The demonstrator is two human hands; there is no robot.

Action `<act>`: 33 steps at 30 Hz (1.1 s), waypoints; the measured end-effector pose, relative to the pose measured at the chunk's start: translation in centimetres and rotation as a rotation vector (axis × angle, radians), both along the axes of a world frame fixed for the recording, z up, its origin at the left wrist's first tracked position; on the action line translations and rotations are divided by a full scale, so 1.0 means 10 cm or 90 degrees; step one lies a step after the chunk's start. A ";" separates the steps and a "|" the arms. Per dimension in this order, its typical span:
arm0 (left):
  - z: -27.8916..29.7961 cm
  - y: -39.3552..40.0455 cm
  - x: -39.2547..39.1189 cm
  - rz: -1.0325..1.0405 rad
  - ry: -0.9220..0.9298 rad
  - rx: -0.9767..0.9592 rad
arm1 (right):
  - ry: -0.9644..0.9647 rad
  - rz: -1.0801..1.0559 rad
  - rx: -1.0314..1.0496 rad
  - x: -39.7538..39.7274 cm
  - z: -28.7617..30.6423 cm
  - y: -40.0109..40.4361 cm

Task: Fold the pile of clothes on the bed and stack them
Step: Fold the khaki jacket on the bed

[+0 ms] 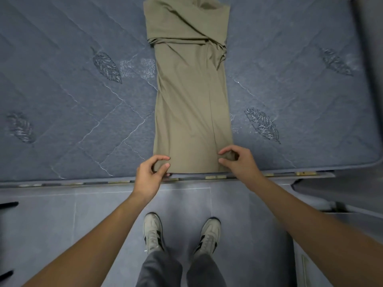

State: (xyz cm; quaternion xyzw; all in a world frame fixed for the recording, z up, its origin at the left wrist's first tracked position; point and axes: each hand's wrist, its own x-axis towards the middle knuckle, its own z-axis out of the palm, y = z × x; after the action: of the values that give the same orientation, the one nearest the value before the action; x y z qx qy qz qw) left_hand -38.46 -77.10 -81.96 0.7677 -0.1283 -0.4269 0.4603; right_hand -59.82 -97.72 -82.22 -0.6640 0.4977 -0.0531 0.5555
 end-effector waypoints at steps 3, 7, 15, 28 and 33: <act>0.00 0.02 -0.07 -0.012 -0.003 0.000 | -0.008 -0.029 0.002 -0.10 -0.02 0.05; 0.10 0.06 0.02 -0.022 0.142 -0.014 | -0.084 -0.108 0.279 -0.19 0.10 -0.06; 0.15 0.06 0.32 -0.239 -0.021 0.021 | -0.045 0.060 0.339 -0.21 0.32 -0.31; 0.13 -0.10 0.52 -0.156 -0.294 -0.034 | -0.070 0.053 -0.011 -0.04 0.17 -0.40; 0.31 -0.46 0.62 -0.033 -0.145 -0.105 | -0.129 -0.011 -0.091 0.17 0.17 -0.57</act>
State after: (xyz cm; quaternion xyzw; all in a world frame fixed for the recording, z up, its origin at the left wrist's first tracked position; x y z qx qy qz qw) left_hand -32.31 -81.71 -78.91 0.7672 -0.2342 -0.3368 0.4931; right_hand -58.14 -103.40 -80.54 -0.6886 0.4398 -0.1597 0.5539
